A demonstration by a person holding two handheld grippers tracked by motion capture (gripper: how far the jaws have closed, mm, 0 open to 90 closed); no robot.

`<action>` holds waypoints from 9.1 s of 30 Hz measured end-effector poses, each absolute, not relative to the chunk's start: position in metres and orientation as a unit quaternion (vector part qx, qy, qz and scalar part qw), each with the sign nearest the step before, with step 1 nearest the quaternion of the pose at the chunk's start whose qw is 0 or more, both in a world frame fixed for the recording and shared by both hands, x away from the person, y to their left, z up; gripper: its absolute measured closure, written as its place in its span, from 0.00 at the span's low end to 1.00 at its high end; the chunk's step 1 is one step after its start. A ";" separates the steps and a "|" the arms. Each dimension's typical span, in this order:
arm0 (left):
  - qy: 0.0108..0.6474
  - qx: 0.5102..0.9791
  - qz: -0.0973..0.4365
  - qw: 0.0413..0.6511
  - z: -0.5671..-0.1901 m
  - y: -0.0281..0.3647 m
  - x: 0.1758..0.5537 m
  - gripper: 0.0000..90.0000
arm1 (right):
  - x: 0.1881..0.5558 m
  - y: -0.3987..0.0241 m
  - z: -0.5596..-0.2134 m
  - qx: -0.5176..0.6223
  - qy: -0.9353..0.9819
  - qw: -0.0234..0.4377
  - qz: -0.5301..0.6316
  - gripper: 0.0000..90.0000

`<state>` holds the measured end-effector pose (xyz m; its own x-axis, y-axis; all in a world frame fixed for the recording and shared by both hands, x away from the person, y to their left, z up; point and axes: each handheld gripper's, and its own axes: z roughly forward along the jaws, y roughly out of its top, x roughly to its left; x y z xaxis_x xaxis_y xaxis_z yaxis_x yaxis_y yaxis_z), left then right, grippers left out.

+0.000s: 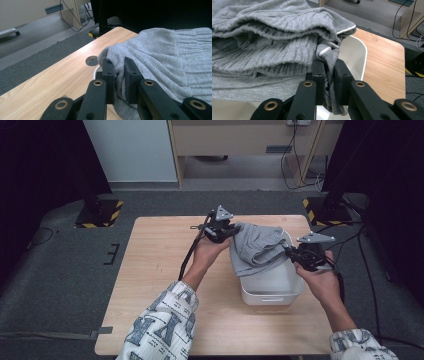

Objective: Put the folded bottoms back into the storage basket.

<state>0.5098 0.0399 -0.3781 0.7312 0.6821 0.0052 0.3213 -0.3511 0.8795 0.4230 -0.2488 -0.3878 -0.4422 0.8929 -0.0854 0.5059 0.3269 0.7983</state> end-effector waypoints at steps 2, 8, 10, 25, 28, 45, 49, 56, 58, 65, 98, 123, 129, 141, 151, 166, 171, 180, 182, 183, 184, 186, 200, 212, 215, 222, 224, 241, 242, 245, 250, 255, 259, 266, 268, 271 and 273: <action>0.313 0.800 0.190 0.476 -0.379 0.039 0.509 0.90 | 0.423 -0.249 -0.389 0.456 0.769 0.269 0.358 0.90; 0.313 0.799 0.188 0.478 -0.384 0.034 0.509 0.90 | 0.425 -0.252 -0.393 0.456 0.770 0.272 0.353 0.90; 0.314 0.799 0.186 0.477 -0.386 0.033 0.510 0.90 | 0.425 -0.253 -0.393 0.459 0.770 0.269 0.353 0.90; 0.307 0.810 0.190 0.463 -0.393 0.021 0.509 0.90 | 0.425 -0.263 -0.396 0.465 0.765 0.275 0.350 0.90; 0.307 0.810 0.190 0.462 -0.395 0.019 0.508 0.90 | 0.425 -0.263 -0.397 0.466 0.766 0.274 0.348 0.90; 0.310 0.815 0.181 0.454 -0.413 0.009 0.509 0.90 | 0.425 -0.267 -0.406 0.467 0.770 0.275 0.336 0.90; 0.308 0.817 0.182 0.453 -0.414 0.006 0.508 0.90 | 0.425 -0.270 -0.405 0.470 0.768 0.278 0.336 0.90; 0.307 0.818 0.181 0.451 -0.417 0.004 0.508 0.90 | 0.424 -0.270 -0.406 0.471 0.767 0.277 0.336 0.90; 0.308 0.819 0.180 0.450 -0.418 0.004 0.508 0.90 | 0.424 -0.270 -0.406 0.470 0.767 0.277 0.336 0.90; 0.306 0.821 0.179 0.448 -0.421 0.001 0.509 0.90 | 0.424 -0.272 -0.405 0.472 0.767 0.280 0.334 0.90; 0.331 0.817 0.166 0.442 -0.417 0.010 0.511 0.17 | 0.421 -0.268 -0.416 0.454 0.773 0.258 0.361 0.34; 0.303 0.829 0.143 0.447 -0.409 0.015 0.492 0.07 | 0.428 -0.249 -0.416 0.458 0.777 0.220 0.371 0.08; 0.295 0.832 0.141 0.448 -0.406 0.015 0.484 0.06 | 0.429 -0.244 -0.409 0.454 0.778 0.215 0.377 0.08; 0.284 0.835 0.141 0.449 -0.400 0.019 0.471 0.05 | 0.429 -0.234 -0.403 0.448 0.780 0.212 0.382 0.08; 0.272 0.840 0.140 0.448 -0.389 0.028 0.462 0.05 | 0.430 -0.230 -0.394 0.441 0.785 0.209 0.382 0.07; 0.254 0.847 0.142 0.444 -0.380 0.033 0.448 0.05 | 0.426 -0.233 -0.384 0.438 0.781 0.210 0.392 0.07; 0.252 0.847 0.144 0.445 -0.377 0.035 0.445 0.05 | 0.425 -0.238 -0.382 0.439 0.778 0.213 0.395 0.07; 0.248 0.849 0.148 0.443 -0.375 0.043 0.438 0.04 | 0.420 -0.250 -0.384 0.445 0.772 0.217 0.398 0.07; 0.251 0.847 0.148 0.444 -0.376 0.047 0.438 0.04 | 0.419 -0.253 -0.385 0.447 0.770 0.216 0.400 0.07; 0.252 0.848 0.150 0.441 -0.377 0.049 0.438 0.04 | 0.419 -0.254 -0.386 0.449 0.768 0.217 0.401 0.07; 0.254 0.848 0.152 0.440 -0.377 0.051 0.438 0.04 | 0.418 -0.256 -0.386 0.450 0.768 0.217 0.401 0.07; 0.257 0.847 0.156 0.438 -0.378 0.056 0.438 0.04 | 0.417 -0.258 -0.387 0.451 0.767 0.220 0.401 0.07; 0.281 0.838 0.167 0.438 -0.390 0.087 0.439 0.05 | 0.410 -0.284 -0.394 0.471 0.746 0.235 0.408 0.07; 0.302 0.832 0.169 0.434 -0.404 0.118 0.439 0.04 | 0.398 -0.312 -0.402 0.493 0.728 0.245 0.407 0.11; 0.306 0.831 0.170 0.433 -0.407 0.125 0.439 0.04 | 0.395 -0.317 -0.404 0.499 0.724 0.250 0.406 0.13; 0.324 0.826 0.168 0.430 -0.419 0.145 0.438 0.05 | 0.388 -0.330 -0.416 0.511 0.720 0.259 0.391 0.19; 0.328 0.826 0.168 0.427 -0.422 0.150 0.439 0.05 | 0.386 -0.335 -0.421 0.517 0.718 0.267 0.382 0.22; 0.358 0.830 0.156 0.398 -0.459 0.183 0.435 0.05 | 0.369 -0.355 -0.476 0.575 0.711 0.242 0.324 0.33; 0.361 0.829 0.156 0.398 -0.461 0.185 0.435 0.05 | 0.370 -0.355 -0.480 0.579 0.711 0.240 0.320 0.33; 0.368 0.829 0.156 0.392 -0.467 0.192 0.436 0.05 | 0.374 -0.355 -0.486 0.585 0.709 0.235 0.316 0.31; 0.384 0.827 0.155 0.379 -0.478 0.204 0.442 0.05 | 0.387 -0.353 -0.491 0.589 0.707 0.237 0.311 0.26; 0.400 0.828 0.158 0.360 -0.493 0.213 0.451 0.06 | 0.402 -0.347 -0.500 0.597 0.704 0.235 0.305 0.23; 0.412 0.825 0.158 0.352 -0.506 0.222 0.457 0.06 | 0.413 -0.344 -0.510 0.608 0.697 0.239 0.296 0.20; 0.444 0.811 0.155 0.347 -0.525 0.236 0.462 0.06 | 0.421 -0.343 -0.525 0.623 0.688 0.235 0.289 0.17; 0.444 0.812 0.161 0.342 -0.527 0.237 0.462 0.06 | 0.420 -0.343 -0.530 0.623 0.689 0.235 0.286 0.16; 0.446 0.812 0.162 0.341 -0.530 0.238 0.461 0.06 | 0.418 -0.346 -0.533 0.622 0.688 0.238 0.289 0.15; 0.444 0.815 0.164 0.335 -0.534 0.238 0.461 0.06 | 0.418 -0.345 -0.534 0.623 0.685 0.240 0.292 0.14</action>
